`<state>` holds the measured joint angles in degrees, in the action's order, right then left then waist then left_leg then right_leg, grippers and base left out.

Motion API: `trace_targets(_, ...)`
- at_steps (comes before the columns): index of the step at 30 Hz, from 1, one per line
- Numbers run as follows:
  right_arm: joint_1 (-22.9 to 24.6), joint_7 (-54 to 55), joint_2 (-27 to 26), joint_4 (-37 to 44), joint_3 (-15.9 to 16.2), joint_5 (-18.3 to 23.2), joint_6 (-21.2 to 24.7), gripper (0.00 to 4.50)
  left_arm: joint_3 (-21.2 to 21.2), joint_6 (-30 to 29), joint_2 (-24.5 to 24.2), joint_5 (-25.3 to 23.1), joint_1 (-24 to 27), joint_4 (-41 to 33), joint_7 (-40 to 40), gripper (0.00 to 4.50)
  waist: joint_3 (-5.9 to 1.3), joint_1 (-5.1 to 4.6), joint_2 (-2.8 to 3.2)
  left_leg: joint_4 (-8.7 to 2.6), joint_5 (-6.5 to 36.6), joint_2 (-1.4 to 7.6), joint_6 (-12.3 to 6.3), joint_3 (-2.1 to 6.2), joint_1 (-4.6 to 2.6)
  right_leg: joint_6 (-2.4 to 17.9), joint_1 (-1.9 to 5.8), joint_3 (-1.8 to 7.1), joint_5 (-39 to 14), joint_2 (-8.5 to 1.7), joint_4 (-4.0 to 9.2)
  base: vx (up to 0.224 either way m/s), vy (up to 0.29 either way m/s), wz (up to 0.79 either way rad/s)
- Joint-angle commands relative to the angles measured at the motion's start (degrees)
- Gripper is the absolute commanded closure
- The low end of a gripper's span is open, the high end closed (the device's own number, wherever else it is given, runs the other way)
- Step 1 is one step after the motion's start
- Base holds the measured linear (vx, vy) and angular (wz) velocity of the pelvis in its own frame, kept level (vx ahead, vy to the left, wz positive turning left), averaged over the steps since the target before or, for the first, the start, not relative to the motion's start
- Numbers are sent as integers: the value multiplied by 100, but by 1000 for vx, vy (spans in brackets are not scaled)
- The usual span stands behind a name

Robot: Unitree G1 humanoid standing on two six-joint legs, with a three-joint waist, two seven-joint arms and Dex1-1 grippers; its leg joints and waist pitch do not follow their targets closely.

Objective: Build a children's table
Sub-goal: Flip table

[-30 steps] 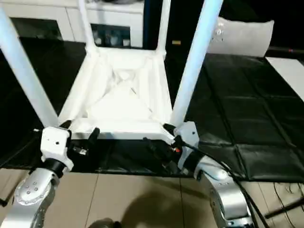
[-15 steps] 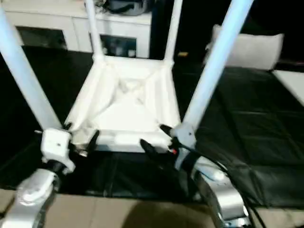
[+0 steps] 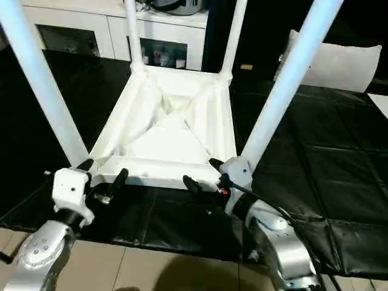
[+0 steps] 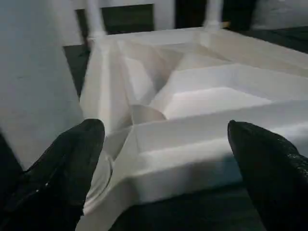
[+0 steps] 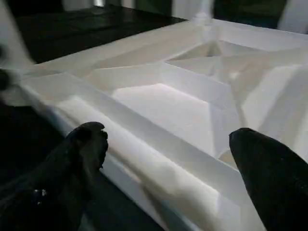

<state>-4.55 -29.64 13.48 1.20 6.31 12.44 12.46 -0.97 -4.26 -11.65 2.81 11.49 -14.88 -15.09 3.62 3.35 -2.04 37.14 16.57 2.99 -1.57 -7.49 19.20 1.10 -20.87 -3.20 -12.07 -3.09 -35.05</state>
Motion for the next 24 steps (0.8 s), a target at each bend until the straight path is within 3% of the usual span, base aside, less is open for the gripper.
trace_targets(1, -77, 186, 26, -97, -234, -111, -84, 0, -15, -83, -66, 152, 90, -345, -165, 1, -176, 14, 62, -701, 1283, 1061, 208, 488, 36, 1321, 133, 518, -1047, -864, 399, 0, 0, 0)
trace_targets(3, -84, 204, 26, -110, -245, -114, -126, 0, -17, -101, -67, 273, 168, -472, -242, 1, -182, 11, 42, -700, 1001, 1060, 162, 481, 71, 1397, 167, 501, -613, -860, 352, 0, 0, 0)
trace_targets(6, -152, 405, -16, -233, -340, -177, -230, 0, -2, -69, -28, 392, 429, -839, -225, 1, -199, 22, 67, -673, 605, 1059, 66, 465, 81, 1500, 192, 469, -96, -871, 308, 0, 0, 0)
trace_targets(10, -242, 635, -53, -365, -467, -233, -345, 0, 55, -83, 74, 413, 695, -1113, -40, 1, -169, 8, 52, -690, 931, 1073, 75, 463, 100, 1470, 201, 462, -509, -879, 347, 0, 0, 0)
trace_targets(14, -250, 695, -73, -432, -520, -240, -374, 0, 110, -98, 108, 431, 724, -1092, -3, 1, -150, 42, 30, -699, 1128, 1072, 116, 433, 72, 1350, 166, 476, -1002, -879, 398, 0, 0, 0)
trace_targets(15, -237, 657, -62, -457, -486, -251, -392, 0, 162, -19, 111, 439, 713, -968, 6, 1, -146, 23, -53, -716, 1177, 1090, 120, 403, 81, 1269, 163, 460, -1138, -866, 425, 0, 0, 0)
trace_targets(17, -238, 606, -44, -465, -433, -241, -403, 0, 220, 61, 101, 459, 721, -847, -7, 1, -147, 46, -14, -710, 1166, 1084, 127, 386, 70, 1233, 153, 464, -1258, -882, 425, 0, 0, 0)
trace_targets(22, -328, 461, -79, -514, -323, -180, -432, 0, 363, 316, -43, 497, 705, -478, -177, 1, -160, 22, -26, -721, 890, 1086, 103, 387, 81, 1217, 152, 446, -888, -848, 389, 0, 0, 0)
trace_targets(24, -322, 256, -102, -407, -274, -27, -326, 0, 483, 256, -165, 301, 577, -161, -66, 1, -165, 10, -25, -716, 851, 1084, 79, 381, 71, 1242, 152, 442, -749, -844, 376, 0, 0, 0)
